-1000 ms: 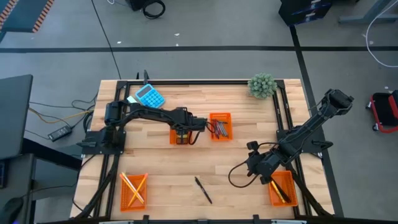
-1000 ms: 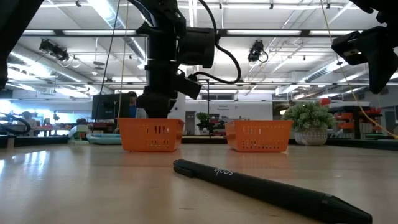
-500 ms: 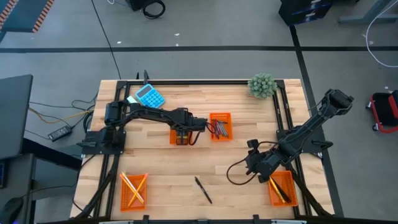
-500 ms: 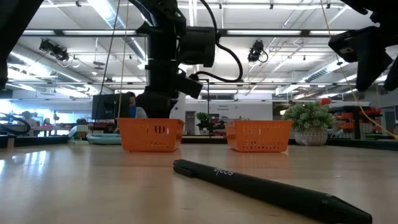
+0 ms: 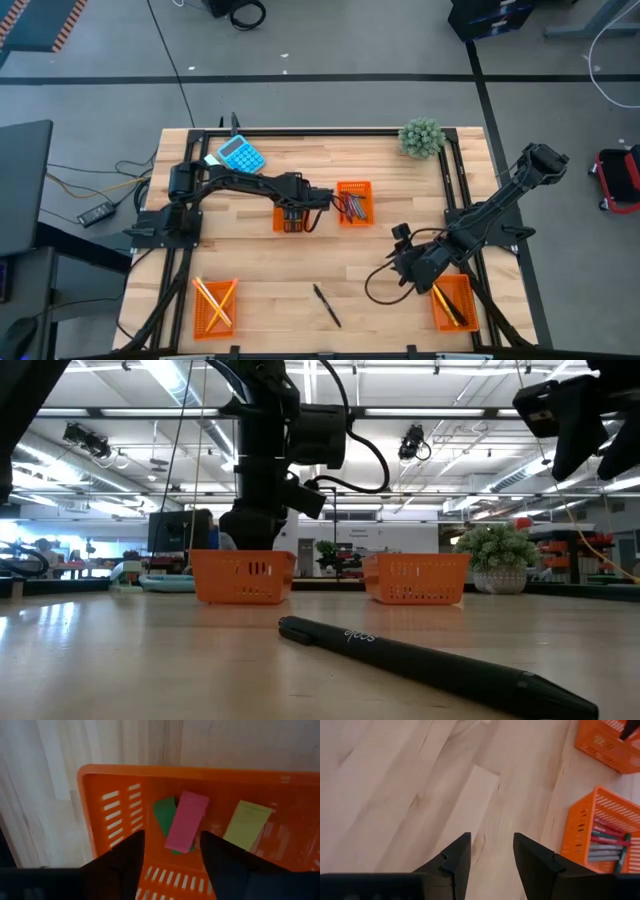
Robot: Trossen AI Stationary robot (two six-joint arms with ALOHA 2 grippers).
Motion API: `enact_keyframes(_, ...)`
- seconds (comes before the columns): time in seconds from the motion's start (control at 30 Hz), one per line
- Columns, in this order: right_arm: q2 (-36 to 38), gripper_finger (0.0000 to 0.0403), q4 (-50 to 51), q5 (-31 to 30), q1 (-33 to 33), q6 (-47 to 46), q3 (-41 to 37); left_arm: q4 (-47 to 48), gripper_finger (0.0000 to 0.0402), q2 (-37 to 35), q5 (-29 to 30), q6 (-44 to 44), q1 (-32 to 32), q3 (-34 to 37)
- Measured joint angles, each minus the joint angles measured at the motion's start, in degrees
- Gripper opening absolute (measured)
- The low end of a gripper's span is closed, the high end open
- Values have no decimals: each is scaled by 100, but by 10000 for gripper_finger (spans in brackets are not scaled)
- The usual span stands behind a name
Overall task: Sort crayons/erasers/pens/pencils in bins
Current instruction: Put the black pen into the bottom right orange bin
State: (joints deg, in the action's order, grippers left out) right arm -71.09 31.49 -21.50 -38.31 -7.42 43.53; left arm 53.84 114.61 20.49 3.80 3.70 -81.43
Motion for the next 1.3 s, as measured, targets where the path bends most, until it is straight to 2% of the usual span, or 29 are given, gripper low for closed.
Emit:
enact_keyframes(0.13, 0, 154, 5, 4, 7, -205, 9, 60, 213, 0, 37, -8, -28, 0)
enact_keyframes(0.2, 0, 154, 7, 3, 7, -205, 9, 191, 221, 0, 249, -9, -42, -22)
enact_keyframes(0.37, 0, 154, 9, 5, 4, -203, 9, 585, 235, 0, 369, -35, -22, -343)
enact_keyframes(0.6, 0, 154, 9, 7, 30, -10, 9, 1705, 225, 0, 374, -331, -101, -1301)
enact_keyframes(0.8, 0, 154, 185, 11, 31, -773, 9, 2470, 205, 0, 498, -930, -359, -2337)
enact_keyframes(0.93, 0, 154, 254, -36, 31, -1153, 9, 2249, 188, 0, 1171, -1086, -654, -2884)
enact_keyframes(1.03, 0, 154, 106, -424, 31, -1160, -7, 1601, 175, -9, 1570, -1062, -852, -3016)
enact_keyframes(1.2, 0, 154, -932, -1458, 31, -893, -402, 233, 155, -11, 1749, -357, -1081, -2688)
enact_keyframes(1.3, 0, 154, -1345, -1672, 31, -757, -766, -589, 141, -12, 1723, 150, -1111, -2294)
